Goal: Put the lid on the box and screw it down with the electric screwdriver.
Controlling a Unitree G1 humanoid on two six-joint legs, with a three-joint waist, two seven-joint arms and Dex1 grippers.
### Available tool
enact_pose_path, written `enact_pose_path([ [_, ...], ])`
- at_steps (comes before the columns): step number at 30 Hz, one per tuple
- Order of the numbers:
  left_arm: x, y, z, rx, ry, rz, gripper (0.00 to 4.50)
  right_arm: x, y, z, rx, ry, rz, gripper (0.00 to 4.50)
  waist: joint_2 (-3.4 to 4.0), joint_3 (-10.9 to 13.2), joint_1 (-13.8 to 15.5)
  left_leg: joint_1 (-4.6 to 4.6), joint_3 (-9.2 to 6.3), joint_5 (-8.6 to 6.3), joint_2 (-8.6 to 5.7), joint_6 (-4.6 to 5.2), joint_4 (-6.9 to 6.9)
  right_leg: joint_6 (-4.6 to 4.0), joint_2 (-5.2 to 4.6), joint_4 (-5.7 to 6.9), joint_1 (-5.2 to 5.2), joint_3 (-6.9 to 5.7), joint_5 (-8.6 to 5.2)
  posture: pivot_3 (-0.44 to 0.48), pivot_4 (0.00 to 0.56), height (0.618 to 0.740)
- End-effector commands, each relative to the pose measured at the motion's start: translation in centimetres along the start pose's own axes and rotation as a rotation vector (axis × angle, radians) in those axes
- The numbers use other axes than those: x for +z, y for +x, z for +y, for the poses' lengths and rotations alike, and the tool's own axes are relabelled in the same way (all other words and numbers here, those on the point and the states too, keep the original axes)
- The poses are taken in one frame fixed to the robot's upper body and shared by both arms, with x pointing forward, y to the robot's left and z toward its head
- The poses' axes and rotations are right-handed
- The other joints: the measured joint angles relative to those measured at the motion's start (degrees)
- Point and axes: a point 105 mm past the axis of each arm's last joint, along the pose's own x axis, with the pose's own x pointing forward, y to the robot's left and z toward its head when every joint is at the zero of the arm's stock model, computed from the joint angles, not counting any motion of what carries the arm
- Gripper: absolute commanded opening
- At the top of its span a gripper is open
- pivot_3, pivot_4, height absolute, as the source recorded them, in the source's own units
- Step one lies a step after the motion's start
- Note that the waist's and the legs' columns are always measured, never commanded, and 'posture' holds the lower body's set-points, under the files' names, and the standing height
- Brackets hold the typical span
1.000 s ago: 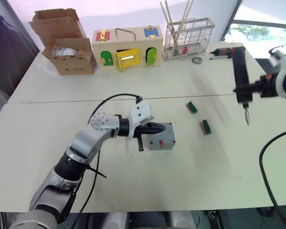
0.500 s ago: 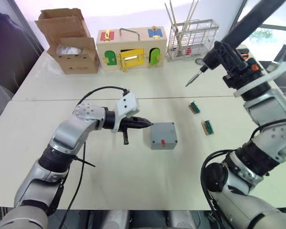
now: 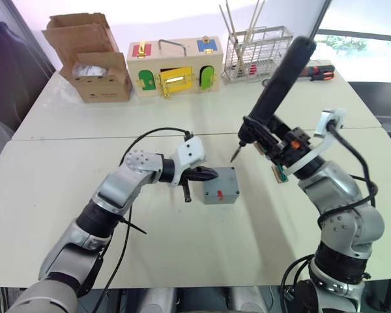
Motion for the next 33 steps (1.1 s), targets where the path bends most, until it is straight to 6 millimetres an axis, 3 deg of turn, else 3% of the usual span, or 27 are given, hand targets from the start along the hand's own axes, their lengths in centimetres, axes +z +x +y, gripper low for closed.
enact_pose_path([
  [1, -0.4, 0.0, -0.5, -0.009, 0.007, 0.010, 0.00, 1.4, 0.0, 0.6, 0.029, -0.070, -0.062, 1.90, -0.01, 0.00, 0.03, 0.01, 0.00, 0.00, 0.01, 0.00, 0.00, 0.00, 0.00, -0.01, 0.00, 0.00, 0.00, 0.000, 0.150, 0.730],
  [18, -0.1, 0.1, -0.7, -0.011, 0.015, 0.010, 0.00, -0.5, -0.3, -0.4, -0.007, -0.088, -0.014, 1.90, -0.02, -0.01, 0.09, 0.03, -0.02, 0.00, 0.02, 0.00, 0.00, 0.00, 0.00, -0.01, 0.02, 0.00, 0.00, 0.000, 0.150, 0.730],
  [28, -0.5, 0.5, -1.0, -0.019, 0.021, 0.024, 0.00, -3.7, 0.2, 2.5, 0.152, -0.152, 0.120, 1.90, -0.22, -0.14, 0.06, 0.19, -0.01, -0.01, 0.01, 0.02, -0.01, 0.00, 0.02, -0.03, 0.19, -0.01, 0.00, 0.000, 0.150, 0.730],
  [33, -0.9, 0.7, -1.3, -0.022, 0.011, 0.033, 0.00, -5.8, -0.4, 3.0, 0.179, -0.151, 0.181, 1.90, -0.64, -0.52, 0.07, 0.35, -0.01, -0.06, 0.03, 0.09, -0.06, 0.00, 0.06, -0.04, 0.31, -0.02, -0.01, 0.000, 0.150, 0.730],
])
